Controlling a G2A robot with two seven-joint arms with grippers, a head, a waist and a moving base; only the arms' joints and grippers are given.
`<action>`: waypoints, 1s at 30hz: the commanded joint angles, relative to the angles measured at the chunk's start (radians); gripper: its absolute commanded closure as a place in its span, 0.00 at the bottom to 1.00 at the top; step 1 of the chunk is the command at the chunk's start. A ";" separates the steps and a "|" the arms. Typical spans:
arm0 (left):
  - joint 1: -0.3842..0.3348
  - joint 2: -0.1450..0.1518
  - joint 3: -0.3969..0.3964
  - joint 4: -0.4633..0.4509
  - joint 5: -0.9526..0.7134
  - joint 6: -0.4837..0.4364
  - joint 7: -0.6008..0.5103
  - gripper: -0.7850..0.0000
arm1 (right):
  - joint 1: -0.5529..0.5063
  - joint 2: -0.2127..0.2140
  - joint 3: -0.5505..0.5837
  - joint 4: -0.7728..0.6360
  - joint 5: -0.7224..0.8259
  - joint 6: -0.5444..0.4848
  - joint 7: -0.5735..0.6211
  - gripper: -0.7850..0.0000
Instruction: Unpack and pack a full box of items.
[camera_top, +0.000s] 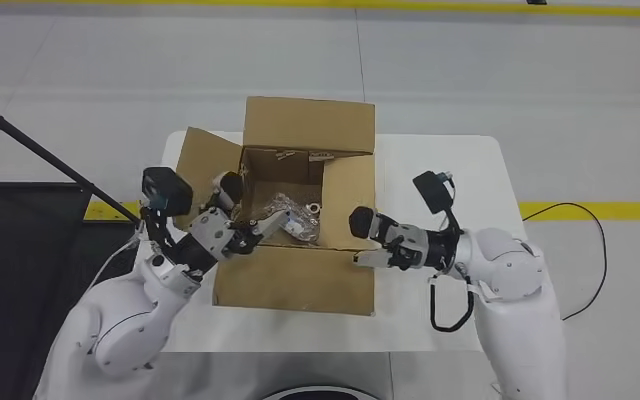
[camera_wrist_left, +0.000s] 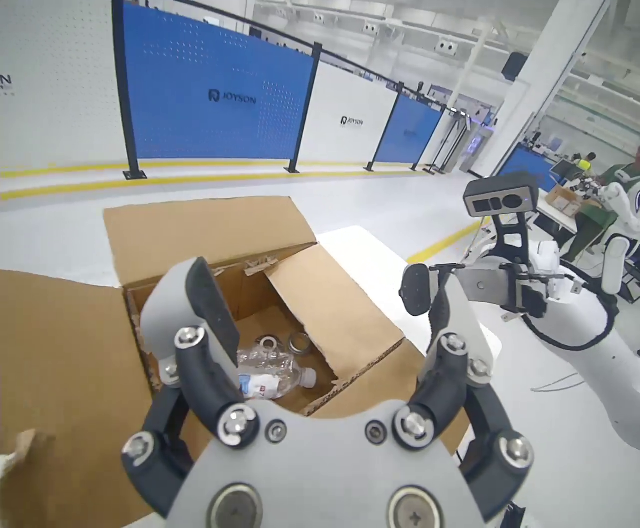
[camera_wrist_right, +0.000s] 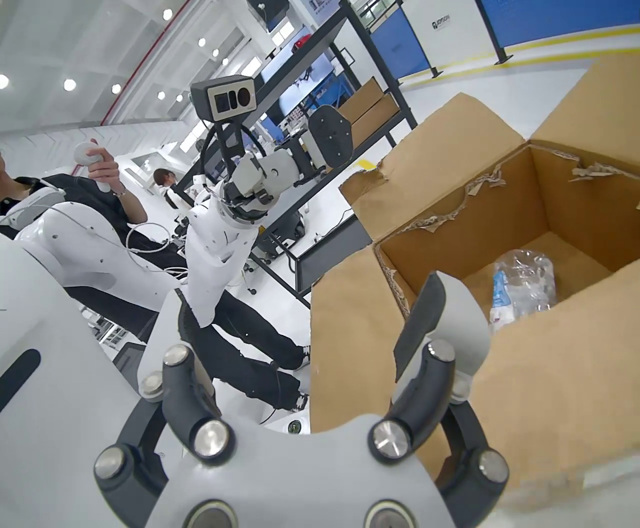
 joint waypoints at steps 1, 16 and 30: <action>-0.059 -0.004 0.060 0.029 0.015 0.049 -0.032 0.00 | -0.038 0.010 0.037 -0.018 0.014 -0.013 -0.005 0.00; -0.150 -0.010 0.145 0.096 0.055 0.127 -0.091 0.00 | -0.113 0.050 0.121 -0.046 0.058 -0.029 -0.020 0.00; -0.343 -0.036 0.201 0.364 -0.531 0.268 -0.293 0.00 | -0.113 0.050 0.121 -0.046 0.058 -0.029 -0.020 0.00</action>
